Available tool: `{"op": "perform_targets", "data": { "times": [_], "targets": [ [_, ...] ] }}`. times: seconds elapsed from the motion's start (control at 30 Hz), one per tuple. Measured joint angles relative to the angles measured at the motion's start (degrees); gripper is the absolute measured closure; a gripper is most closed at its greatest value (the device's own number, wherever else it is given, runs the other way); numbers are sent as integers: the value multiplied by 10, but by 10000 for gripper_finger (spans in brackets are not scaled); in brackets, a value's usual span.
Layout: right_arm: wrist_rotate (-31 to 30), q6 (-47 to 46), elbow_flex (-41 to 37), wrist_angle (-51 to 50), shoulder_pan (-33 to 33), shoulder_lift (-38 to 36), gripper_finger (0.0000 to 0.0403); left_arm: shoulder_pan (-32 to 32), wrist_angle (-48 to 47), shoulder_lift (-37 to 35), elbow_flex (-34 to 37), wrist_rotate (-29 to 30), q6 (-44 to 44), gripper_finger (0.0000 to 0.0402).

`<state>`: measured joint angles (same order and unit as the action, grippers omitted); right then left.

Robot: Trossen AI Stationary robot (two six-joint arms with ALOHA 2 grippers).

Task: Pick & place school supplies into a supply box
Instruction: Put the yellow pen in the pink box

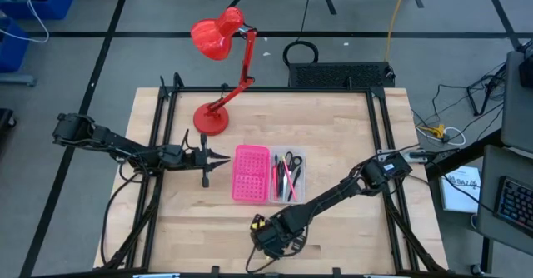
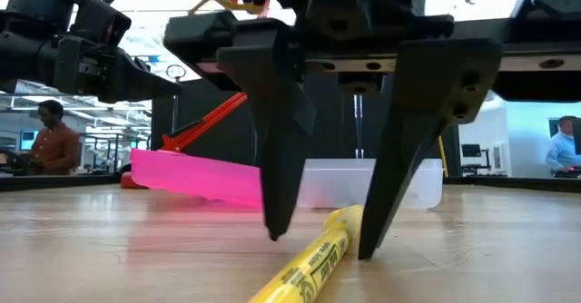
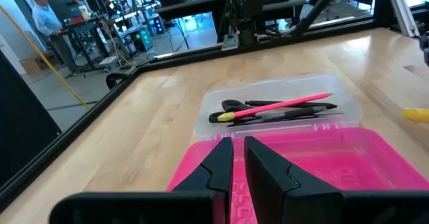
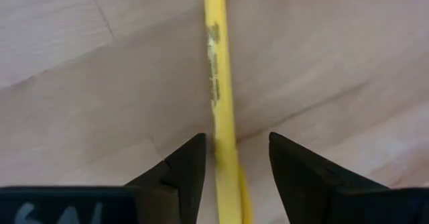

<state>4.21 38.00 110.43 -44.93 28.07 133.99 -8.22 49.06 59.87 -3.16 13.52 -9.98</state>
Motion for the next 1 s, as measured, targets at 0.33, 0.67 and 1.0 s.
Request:
{"op": "perform_targets", "data": {
  "times": [0.33,0.67,1.0],
  "targets": [
    [64,34,-15,16,-16,6,313,0,-2,0,0,0,5,355],
    [81,10,-38,37,-30,0,378,0,-11,0,0,0,5,355],
    [-53,51,-43,-48,-34,-74,381,0,-13,0,0,0,12,355]
  ]
}}
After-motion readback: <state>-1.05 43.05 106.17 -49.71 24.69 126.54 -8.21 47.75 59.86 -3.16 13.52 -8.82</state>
